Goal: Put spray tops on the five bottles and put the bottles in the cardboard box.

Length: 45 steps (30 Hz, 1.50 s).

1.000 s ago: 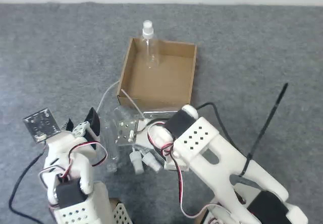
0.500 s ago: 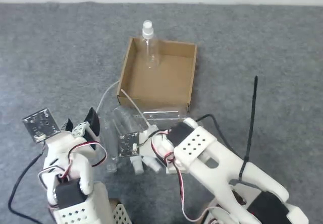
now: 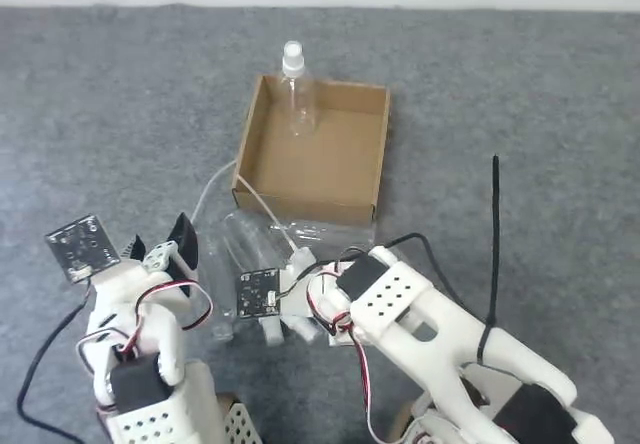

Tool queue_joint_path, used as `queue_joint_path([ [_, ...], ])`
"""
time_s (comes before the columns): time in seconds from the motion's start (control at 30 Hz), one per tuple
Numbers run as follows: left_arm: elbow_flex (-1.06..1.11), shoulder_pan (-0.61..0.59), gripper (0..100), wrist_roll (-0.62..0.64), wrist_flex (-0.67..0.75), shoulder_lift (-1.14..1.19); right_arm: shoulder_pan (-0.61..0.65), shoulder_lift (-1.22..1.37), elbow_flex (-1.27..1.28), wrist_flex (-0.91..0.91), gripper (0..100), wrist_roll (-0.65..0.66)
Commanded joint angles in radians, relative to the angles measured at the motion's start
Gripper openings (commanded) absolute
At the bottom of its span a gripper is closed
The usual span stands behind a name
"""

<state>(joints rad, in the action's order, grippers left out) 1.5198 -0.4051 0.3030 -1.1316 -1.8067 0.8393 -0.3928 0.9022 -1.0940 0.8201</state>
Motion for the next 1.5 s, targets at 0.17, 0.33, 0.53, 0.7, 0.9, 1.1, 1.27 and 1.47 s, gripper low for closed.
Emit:
queue_joint_path([
  [0.17,0.005,-0.002,24,0.005,0.032,-0.012,-0.15,-0.025,0.0,0.005,16.8,-0.13],
  [0.33,0.005,0.0,24,0.005,0.032,-0.012,-0.186,-0.027,-0.002,0.007,16.9,-0.285],
  [0.53,0.007,0.0,24,0.005,0.032,-0.012,-0.197,-0.027,-0.002,0.008,16.9,-0.474],
  [0.7,0.007,0.0,24,0.005,0.032,-0.012,-0.197,-0.027,-0.002,0.008,16.9,-0.635],
  [0.9,0.007,0.0,24,0.005,0.032,-0.012,-0.197,-0.027,-0.002,0.01,16.9,-0.783],
  [1.1,0.007,0.0,24,0.005,0.032,-0.012,-0.191,-0.027,-0.002,0.015,17.1,-0.799],
  [1.27,0.007,0.0,24,0.005,0.032,-0.012,-0.189,-0.018,-0.018,-0.01,21.7,-0.796],
  [1.47,0.007,0.0,24,0.005,0.032,-0.012,-0.189,-0.016,-0.121,-0.139,33.9,-0.795],
])
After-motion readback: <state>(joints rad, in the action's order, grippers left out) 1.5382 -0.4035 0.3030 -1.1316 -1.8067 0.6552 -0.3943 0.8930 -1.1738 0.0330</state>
